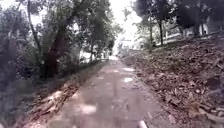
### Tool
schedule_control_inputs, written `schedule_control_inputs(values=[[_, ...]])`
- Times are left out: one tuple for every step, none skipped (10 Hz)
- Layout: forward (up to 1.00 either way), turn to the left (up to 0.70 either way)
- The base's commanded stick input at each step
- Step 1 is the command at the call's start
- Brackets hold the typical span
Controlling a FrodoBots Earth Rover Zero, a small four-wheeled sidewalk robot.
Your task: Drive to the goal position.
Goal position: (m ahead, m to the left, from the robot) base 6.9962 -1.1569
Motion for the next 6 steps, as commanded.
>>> schedule_control_inputs(values=[[0.85, -0.32], [0.85, -0.27], [0.85, 0.0], [0.85, 0.0], [0.85, 0.0], [0.85, -0.09]])
